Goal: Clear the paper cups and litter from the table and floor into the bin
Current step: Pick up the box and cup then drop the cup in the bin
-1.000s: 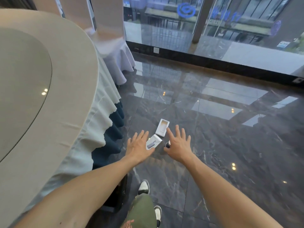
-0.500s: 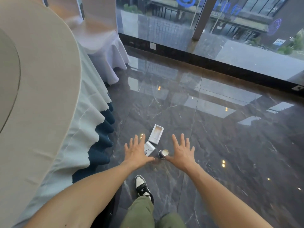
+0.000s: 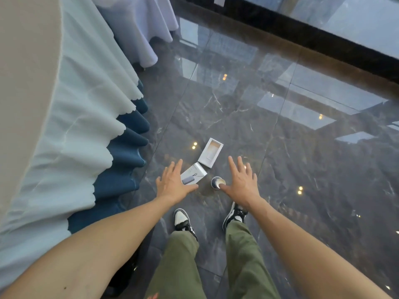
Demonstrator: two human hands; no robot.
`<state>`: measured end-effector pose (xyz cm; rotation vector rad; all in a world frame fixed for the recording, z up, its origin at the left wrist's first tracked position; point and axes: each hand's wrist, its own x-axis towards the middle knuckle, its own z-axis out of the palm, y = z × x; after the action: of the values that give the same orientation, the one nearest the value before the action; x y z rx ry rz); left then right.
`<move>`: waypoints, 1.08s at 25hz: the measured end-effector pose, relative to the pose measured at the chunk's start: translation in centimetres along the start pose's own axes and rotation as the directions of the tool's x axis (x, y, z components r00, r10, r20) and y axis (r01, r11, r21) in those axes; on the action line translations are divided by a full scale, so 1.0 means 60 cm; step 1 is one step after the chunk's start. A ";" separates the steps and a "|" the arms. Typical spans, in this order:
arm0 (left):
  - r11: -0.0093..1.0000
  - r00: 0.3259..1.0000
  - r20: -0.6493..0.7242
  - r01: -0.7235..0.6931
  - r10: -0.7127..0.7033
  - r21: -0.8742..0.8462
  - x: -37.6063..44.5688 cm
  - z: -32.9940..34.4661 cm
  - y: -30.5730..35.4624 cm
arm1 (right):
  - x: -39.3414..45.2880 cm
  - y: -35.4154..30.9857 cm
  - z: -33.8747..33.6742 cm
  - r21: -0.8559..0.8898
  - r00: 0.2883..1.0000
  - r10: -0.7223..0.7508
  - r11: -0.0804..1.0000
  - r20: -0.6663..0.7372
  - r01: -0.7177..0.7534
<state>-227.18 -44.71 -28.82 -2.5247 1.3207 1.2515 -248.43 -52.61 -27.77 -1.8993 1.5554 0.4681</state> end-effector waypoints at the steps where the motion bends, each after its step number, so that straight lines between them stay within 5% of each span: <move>1: 1.000 1.000 -0.002 0.024 -0.024 -0.013 0.033 0.024 -0.004 | 0.036 0.009 0.018 -0.003 1.000 -0.008 1.000 0.010 0.008; 8: 0.991 0.998 0.048 0.040 -0.035 -0.125 0.305 0.237 -0.059 | 0.320 0.071 0.202 0.167 0.998 -0.004 0.986 0.062 -0.007; 16: 0.992 0.993 0.090 0.089 -0.081 -0.087 0.639 0.536 -0.165 | 0.661 0.160 0.498 0.170 0.994 0.028 0.984 0.107 -0.046; 21: 0.993 0.995 0.081 0.049 -0.058 0.110 0.730 0.620 -0.219 | 0.766 0.199 0.605 0.039 0.982 0.088 0.995 0.164 -0.096; 27: 0.965 1.000 0.020 0.013 -0.019 0.262 0.752 0.632 -0.235 | 0.787 0.207 0.638 0.061 0.997 0.074 0.995 0.022 -0.076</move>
<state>-227.28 -52.40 -88.94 -2.3276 1.3570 1.0215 -244.62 -63.35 -88.75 -1.7896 1.6141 0.4652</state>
